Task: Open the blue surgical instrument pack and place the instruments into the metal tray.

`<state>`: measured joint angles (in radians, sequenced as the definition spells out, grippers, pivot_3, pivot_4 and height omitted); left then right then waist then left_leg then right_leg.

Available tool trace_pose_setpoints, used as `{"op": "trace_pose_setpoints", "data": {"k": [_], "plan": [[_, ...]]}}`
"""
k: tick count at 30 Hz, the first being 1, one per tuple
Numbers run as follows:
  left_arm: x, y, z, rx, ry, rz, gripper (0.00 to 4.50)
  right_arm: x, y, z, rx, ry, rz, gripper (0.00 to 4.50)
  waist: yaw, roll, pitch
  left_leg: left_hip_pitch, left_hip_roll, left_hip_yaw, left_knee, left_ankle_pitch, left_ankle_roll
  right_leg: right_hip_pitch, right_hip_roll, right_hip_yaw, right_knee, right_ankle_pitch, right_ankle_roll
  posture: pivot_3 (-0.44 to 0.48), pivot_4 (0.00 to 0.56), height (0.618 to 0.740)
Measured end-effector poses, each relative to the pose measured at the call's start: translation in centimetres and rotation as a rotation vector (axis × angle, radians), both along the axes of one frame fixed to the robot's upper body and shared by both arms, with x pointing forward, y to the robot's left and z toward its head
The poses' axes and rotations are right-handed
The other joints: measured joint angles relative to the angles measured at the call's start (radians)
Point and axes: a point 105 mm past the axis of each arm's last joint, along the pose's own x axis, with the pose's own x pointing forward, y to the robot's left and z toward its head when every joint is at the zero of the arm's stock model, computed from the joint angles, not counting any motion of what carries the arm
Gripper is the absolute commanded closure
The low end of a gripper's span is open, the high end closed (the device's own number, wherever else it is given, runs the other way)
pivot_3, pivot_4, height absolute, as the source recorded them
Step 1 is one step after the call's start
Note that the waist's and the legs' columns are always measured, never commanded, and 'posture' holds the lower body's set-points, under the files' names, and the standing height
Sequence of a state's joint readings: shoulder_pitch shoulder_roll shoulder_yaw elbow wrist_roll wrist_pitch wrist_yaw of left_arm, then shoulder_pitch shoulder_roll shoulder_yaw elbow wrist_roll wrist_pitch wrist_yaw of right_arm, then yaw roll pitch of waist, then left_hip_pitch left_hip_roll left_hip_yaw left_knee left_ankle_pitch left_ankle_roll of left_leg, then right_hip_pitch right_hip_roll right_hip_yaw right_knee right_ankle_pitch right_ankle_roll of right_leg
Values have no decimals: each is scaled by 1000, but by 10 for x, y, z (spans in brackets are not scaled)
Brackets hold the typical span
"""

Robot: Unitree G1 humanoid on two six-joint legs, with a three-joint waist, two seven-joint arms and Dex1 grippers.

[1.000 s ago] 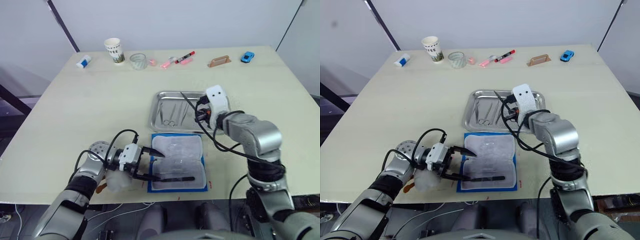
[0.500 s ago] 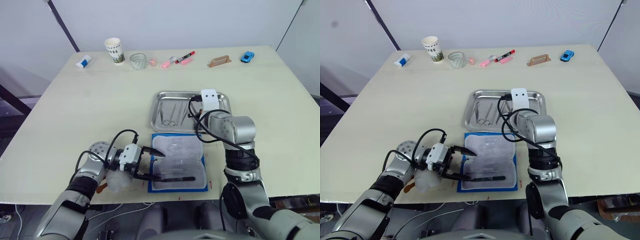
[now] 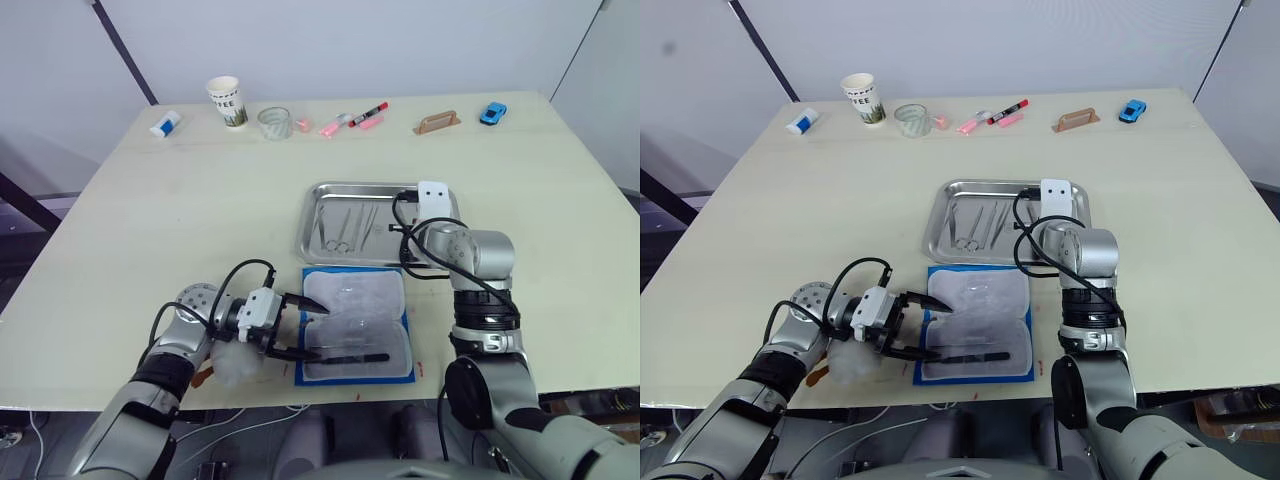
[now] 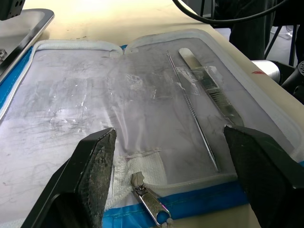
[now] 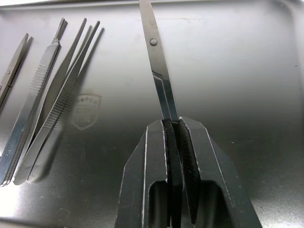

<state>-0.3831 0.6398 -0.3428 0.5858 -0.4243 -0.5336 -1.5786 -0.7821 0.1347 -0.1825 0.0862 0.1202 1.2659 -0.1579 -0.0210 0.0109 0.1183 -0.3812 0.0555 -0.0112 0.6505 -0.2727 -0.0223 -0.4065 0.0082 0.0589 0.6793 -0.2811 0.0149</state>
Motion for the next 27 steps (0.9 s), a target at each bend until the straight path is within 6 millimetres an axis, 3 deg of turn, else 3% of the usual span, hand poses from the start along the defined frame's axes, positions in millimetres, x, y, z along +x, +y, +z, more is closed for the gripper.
{"op": "trace_pose_setpoints", "data": {"k": [9, 10, 11, 13, 14, 17, 18, 19, 21, 27], "plan": [[0, 0, 0, -1, 0, 1, 671, -7, 15, 0, 10, 23, 79, 4487, -1, 0, 0, 0, 0, 0, 0, 0, 0, 0, 0, 0, 0, 0, 0, 0, 150, 740], [0, 0, 0, -1, 0, 2, 671, -7, 15, 0, 9, 24, 82, 3826, -1, 0, 0, 0, 0, 0, 0, 0, 0, 0, 0, 0, 0, 0, 0, 0, 150, 740], [0, 0, 0, -1, 0, 2, 671, -7, 16, 0, 9, 25, 84, 3651, -1, 0, 0, 0, 0, 0, 0, 0, 0, 0, 0, 0, 0, 0, 0, 0, 150, 740], [0, 0, 0, -1, 0, 2, 671, -9, 19, -1, 15, 32, 103, 2612, -1, 0, 0, 0, 0, 0, 0, 0, 0, 0, 0, 0, 0, -1, 1, 0, 150, 740], [0, 0, 0, -1, 0, 2, 671, -9, 19, -1, 16, 32, 104, 2477, -1, 0, 0, 0, 0, 0, 0, 0, 0, 0, 0, 0, 0, -1, 1, 0, 150, 740], [0, 0, 0, -1, 0, 3, 671, -9, 21, 0, 24, 29, 114, 1401, -1, 0, 0, 0, 0, 0, 0, 0, 0, 0, 0, 0, 0, -1, 1, 0, 150, 740], [0, 0, 0, -1, 0, 3, 671, -10, 23, 2, 32, 25, 127, 713, -2, 0, 0, 0, 0, 0, 0, 0, 0, 0, 0, 0, 0, -1, 2, 0, 150, 740], [0, 0, 0, -1, 0, 3, 671, -10, 24, 2, 33, 24, 129, 392, -2, 0, 0, 0, 0, 0, 0, 0, 0, 0, 0, 0, 0, -1, 2, 0, 150, 740], [0, 0, 0, -1, 0, 3, 671, -11, 29, 6, 59, 9, 160, 90, -2, 0, 0, 0, 0, 0, 0, 0, 0, 0, 0, 0, -1, -2, 3, 0, 150, 740], [0, 0, 0, -1, 0, 3, 671, -14, 37, 17, 107, -27, 210, 90, -2, 0, 1, 0, 0, 0, 0, 0, 0, 0, 0, 0, -1, -2, 3, 0, 150, 740]]}}
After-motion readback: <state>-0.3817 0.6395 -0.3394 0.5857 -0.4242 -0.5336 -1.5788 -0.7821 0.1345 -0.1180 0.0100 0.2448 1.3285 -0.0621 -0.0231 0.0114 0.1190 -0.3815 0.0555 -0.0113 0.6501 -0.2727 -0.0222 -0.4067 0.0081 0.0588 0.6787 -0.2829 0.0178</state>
